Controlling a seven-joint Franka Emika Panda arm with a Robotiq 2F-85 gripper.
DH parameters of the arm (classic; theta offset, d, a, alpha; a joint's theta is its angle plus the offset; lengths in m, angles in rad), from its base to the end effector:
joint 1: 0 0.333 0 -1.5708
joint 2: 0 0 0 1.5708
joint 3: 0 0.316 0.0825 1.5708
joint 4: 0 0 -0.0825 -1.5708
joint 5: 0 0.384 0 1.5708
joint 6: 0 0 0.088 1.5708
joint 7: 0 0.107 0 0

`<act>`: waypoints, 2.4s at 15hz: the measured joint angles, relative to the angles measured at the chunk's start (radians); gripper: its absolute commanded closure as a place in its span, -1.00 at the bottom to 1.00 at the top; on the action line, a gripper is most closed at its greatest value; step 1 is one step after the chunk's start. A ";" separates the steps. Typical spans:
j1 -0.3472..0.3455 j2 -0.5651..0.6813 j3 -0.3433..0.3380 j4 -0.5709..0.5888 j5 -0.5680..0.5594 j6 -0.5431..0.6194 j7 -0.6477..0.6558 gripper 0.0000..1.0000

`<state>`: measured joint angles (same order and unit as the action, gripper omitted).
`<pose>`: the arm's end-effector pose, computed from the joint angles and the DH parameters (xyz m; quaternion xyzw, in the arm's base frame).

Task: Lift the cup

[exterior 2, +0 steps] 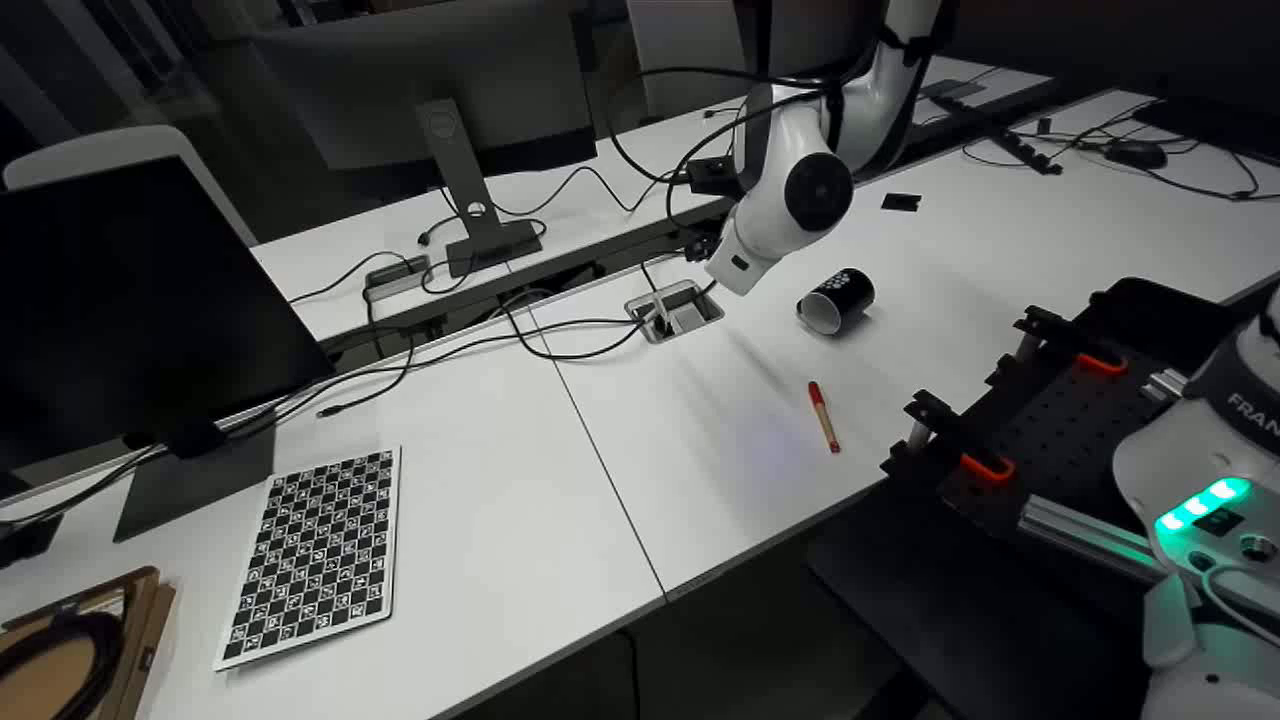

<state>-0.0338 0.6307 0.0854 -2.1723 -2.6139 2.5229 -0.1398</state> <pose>0.4959 0.0354 0.0731 0.1935 0.8774 -0.0375 0.4374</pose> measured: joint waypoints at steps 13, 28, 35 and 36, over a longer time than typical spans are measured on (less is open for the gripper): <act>0.090 0.000 -0.048 -0.026 0.178 -0.142 -0.169 -1.00; 0.240 0.100 -0.039 -0.025 0.565 -0.522 -0.746 -1.00; 0.244 0.159 -0.028 0.031 0.626 -0.622 -0.990 -1.00; 0.244 0.166 -0.027 0.039 0.630 -0.631 -1.017 -1.00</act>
<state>0.2099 0.7969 0.0582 -2.1332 -1.9836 1.8917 -1.1564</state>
